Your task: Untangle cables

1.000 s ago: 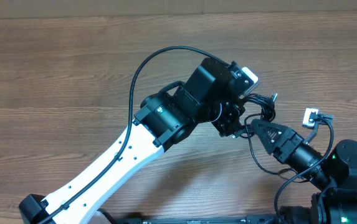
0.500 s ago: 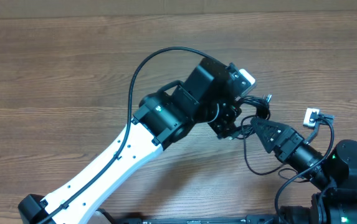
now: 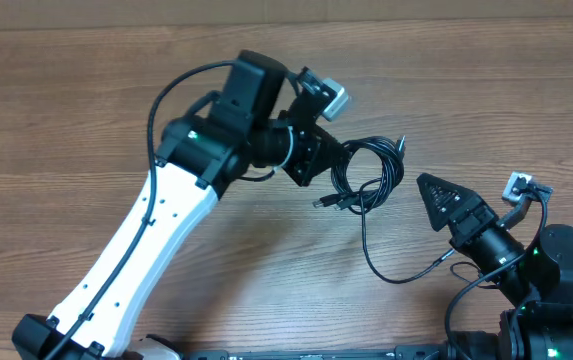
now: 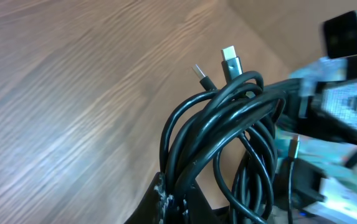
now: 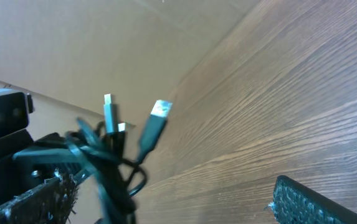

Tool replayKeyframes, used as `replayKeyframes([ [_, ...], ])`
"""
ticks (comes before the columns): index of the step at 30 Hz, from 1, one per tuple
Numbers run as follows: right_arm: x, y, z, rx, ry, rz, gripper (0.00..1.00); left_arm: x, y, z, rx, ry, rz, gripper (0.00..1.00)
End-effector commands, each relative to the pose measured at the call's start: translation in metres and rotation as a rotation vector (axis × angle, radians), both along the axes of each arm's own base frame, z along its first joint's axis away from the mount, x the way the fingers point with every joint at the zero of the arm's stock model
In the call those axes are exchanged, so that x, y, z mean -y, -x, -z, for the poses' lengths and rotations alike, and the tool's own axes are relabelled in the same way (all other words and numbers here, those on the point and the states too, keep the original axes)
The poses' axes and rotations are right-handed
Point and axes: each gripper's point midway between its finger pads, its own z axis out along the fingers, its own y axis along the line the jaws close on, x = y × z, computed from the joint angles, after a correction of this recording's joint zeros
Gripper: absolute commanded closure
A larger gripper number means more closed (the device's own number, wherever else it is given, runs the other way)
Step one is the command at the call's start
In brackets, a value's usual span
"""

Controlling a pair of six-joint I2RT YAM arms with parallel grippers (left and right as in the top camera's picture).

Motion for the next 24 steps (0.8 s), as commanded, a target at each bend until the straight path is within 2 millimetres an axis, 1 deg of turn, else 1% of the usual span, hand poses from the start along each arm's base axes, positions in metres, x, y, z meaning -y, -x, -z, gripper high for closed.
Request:
replayKeyframes([
  [1, 0.003, -0.001, -0.009, 0.043, 0.042, 0.007, 0.0, 0.004, 0.02, -0.026, -0.017, 0.124, 0.111, 0.96],
  [7, -0.01, 0.006, -0.012, 0.128, 0.142, -0.116, 0.0, 0.005, 0.034, -0.041, -0.005, 0.22, 0.228, 0.96],
  [10, -0.013, 0.007, -0.013, 0.142, 0.153, -0.137, 0.0, 0.003, 0.039, -0.048, -0.005, 0.262, 0.266, 0.96],
  [16, -0.022, 0.012, -0.02, 0.179, 0.136, -0.196, 0.0, -0.007, 0.036, -0.057, -0.02, 0.313, 0.272, 0.96],
  [20, -0.029, 0.015, -0.029, 0.223, 0.124, -0.245, 0.0, -0.007, 0.037, -0.058, -0.025, 0.321, 0.279, 0.96],
  [24, -0.034, 0.019, -0.031, 0.246, 0.132, -0.287, 0.0, -0.007, 0.037, -0.058, -0.024, 0.321, 0.279, 0.96],
])
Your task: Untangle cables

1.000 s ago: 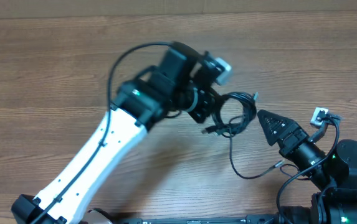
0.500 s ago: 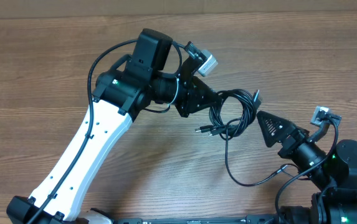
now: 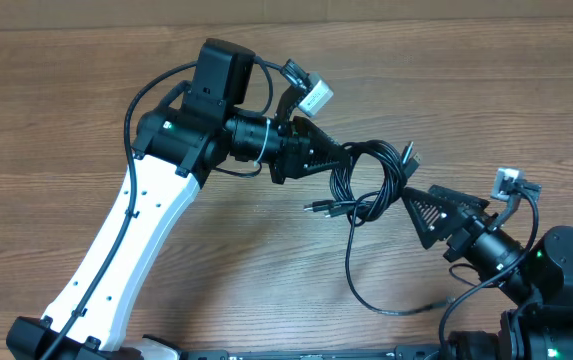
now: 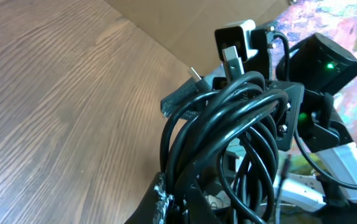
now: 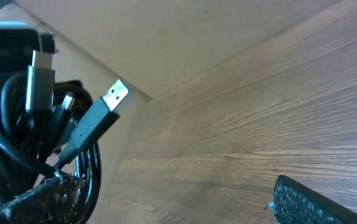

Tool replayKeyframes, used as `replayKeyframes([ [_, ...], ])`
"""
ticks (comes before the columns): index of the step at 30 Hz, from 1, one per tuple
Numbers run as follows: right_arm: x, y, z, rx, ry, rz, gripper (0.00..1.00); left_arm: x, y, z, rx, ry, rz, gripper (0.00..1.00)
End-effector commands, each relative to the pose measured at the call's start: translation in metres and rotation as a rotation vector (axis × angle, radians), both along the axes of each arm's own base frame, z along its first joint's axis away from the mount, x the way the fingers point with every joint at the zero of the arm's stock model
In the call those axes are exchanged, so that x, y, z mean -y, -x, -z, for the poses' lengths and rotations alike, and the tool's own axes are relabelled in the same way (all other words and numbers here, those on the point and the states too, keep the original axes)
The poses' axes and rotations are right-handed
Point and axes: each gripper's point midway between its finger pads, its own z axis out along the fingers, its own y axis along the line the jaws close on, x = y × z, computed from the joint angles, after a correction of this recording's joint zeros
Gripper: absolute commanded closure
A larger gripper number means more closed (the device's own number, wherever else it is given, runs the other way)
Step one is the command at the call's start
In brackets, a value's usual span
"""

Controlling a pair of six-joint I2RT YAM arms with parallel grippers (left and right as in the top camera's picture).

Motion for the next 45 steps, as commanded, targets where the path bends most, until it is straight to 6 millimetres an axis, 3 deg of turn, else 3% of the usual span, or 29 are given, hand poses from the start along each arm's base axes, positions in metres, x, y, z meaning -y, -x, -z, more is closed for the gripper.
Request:
replayKeyframes([
  [1, -0.01, 0.009, -0.011, 0.056, 0.02, -0.079, 0.0, -0.001, 0.011, -0.016, 0.031, 0.052, 0.045, 0.96],
  [10, -0.012, 0.011, -0.013, 0.073, 0.024, -0.101, 0.0, 0.0, 0.011, -0.016, 0.025, 0.051, 0.044, 0.96],
  [20, -0.01, 0.008, -0.016, 0.093, 0.031, -0.081, 0.0, 0.014, 0.021, -0.009, 0.038, 0.017, 0.066, 0.96],
  [37, 0.025, -0.017, -0.009, 0.076, 0.09, 0.165, 0.0, 0.018, 0.029, -0.006, 0.016, 0.007, 0.087, 0.96],
  [45, 0.056, -0.029, -0.004, 0.056, 0.136, 0.354, 0.0, 0.028, 0.043, -0.006, 0.016, 0.007, 0.133, 0.96],
])
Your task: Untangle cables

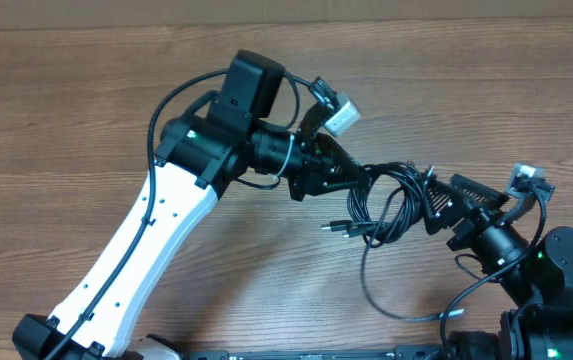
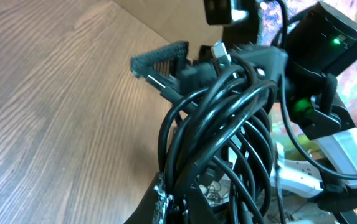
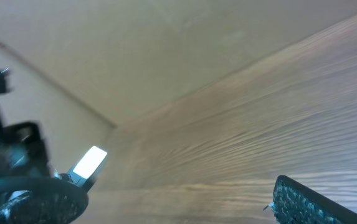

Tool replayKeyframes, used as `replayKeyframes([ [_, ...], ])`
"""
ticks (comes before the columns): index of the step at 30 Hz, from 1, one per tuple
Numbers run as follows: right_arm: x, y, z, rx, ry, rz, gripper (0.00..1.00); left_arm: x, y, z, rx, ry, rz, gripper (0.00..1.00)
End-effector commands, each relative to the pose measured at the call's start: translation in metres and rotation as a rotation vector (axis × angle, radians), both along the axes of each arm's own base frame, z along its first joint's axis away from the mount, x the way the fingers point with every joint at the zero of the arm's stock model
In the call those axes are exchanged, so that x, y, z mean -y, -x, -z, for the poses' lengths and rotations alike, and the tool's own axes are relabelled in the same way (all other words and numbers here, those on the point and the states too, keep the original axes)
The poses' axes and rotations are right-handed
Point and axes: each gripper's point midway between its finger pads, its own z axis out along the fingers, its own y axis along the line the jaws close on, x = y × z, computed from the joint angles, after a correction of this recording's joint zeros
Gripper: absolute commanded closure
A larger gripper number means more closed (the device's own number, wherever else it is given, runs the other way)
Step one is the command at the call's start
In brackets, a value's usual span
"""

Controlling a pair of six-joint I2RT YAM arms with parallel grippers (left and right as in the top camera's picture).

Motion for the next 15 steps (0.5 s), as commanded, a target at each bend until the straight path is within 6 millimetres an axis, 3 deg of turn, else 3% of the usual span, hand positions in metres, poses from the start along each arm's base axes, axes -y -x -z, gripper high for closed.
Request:
replayKeyframes([
  [1, 0.028, -0.009, -0.002, 0.001, 0.04, 0.171, 0.0, 0.002, 0.014, -0.013, 0.002, 0.044, 0.05, 0.96],
  [8, 0.074, -0.005, 0.032, -0.138, 0.121, 0.429, 0.0, 0.002, 0.014, -0.013, 0.003, 0.042, 0.049, 0.96],
  [15, 0.094, 0.005, 0.053, -0.233, 0.177, 0.538, 0.0, 0.002, 0.011, -0.01, 0.013, 0.027, 0.033, 0.96],
])
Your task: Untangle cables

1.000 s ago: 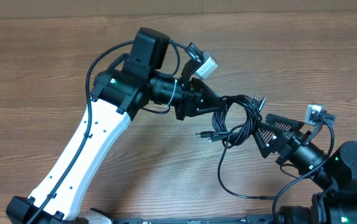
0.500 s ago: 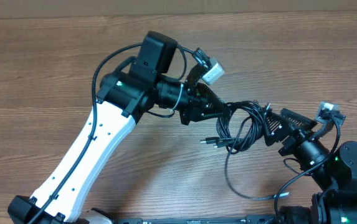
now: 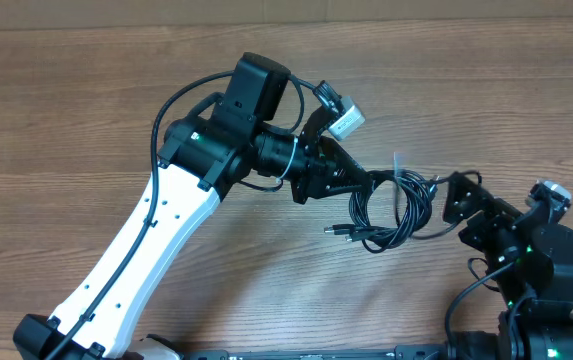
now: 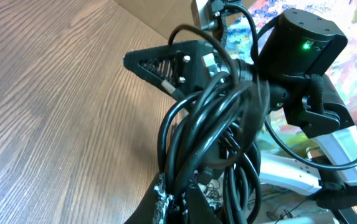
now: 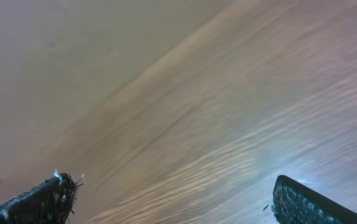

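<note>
A tangled bundle of black cables (image 3: 394,208) hangs above the wooden table (image 3: 86,120), with plugs (image 3: 338,230) sticking out at its lower left. My left gripper (image 3: 359,184) is shut on the bundle's left side. In the left wrist view the strands (image 4: 209,118) rise from between its fingers (image 4: 173,198). My right gripper (image 3: 456,200) stands open just right of the bundle. One of its black fingers (image 4: 166,59) shows behind the coil. The right wrist view, blurred, shows the right gripper (image 5: 171,186) with only table between its fingers.
A cardboard wall (image 3: 366,10) runs along the table's far edge. The left arm's white link (image 3: 146,250) crosses the table's left half. The right arm's base and its own wiring (image 3: 526,290) fill the lower right corner.
The right gripper sits a little further right and its view has swung off the bundle onto bare table. The slack loop below the bundle no longer shows. The left gripper still holds the bundle.
The left gripper held the bundle aloft throughout, with a loop trailing onto the table. The open right gripper stood well to the right, then just short of the bundle, then at its plugs. Now it is beside the coil with nothing in it.
</note>
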Tool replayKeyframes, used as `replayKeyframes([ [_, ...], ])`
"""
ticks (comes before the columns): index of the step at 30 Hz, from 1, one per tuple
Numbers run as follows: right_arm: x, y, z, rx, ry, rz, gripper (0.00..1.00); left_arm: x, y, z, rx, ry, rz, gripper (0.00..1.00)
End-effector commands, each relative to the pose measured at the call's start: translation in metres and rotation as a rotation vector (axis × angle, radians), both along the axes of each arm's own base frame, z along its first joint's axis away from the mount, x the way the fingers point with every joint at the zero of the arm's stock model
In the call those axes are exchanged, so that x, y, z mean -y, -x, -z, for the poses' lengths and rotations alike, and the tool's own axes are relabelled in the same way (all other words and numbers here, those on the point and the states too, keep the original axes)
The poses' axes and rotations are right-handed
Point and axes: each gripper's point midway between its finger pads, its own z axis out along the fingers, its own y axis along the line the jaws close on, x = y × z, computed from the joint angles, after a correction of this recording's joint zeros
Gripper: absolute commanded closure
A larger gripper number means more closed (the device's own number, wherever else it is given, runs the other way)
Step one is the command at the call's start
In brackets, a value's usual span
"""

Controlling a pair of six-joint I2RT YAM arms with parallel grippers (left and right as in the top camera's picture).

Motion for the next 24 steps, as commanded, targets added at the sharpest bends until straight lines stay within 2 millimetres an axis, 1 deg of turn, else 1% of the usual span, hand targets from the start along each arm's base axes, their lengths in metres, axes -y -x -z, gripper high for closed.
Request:
replayKeyframes([
  [1, 0.024, 0.003, -0.004, -0.005, 0.057, 0.125, 0.0, 0.0, 0.008, -0.011, 0.015, 0.03, 0.026, 0.96],
  [9, 0.024, 0.006, 0.002, -0.03, 0.06, 0.129, 0.0, -0.001, 0.002, -0.005, 0.03, -0.002, -0.007, 0.96],
  [11, 0.021, 0.006, 0.002, -0.033, 0.052, 0.113, 0.0, -0.001, 0.0, -0.003, 0.036, -0.013, -0.018, 0.96],
  [12, 0.017, 0.006, 0.003, -0.034, 0.041, 0.092, 0.0, -0.002, -0.002, 0.0, 0.039, -0.03, -0.032, 0.96],
  [15, 0.001, 0.006, 0.004, -0.036, -0.001, 0.008, 0.0, -0.009, -0.013, 0.016, 0.054, -0.127, -0.109, 0.96],
  [19, -0.018, 0.007, 0.003, -0.031, -0.01, -0.115, 0.0, -0.022, -0.024, 0.039, 0.059, -0.262, -0.198, 0.96],
  [24, -0.046, 0.011, -0.001, -0.012, -0.03, -0.289, 0.0, -0.036, -0.034, 0.055, 0.031, -0.376, -0.303, 0.96],
])
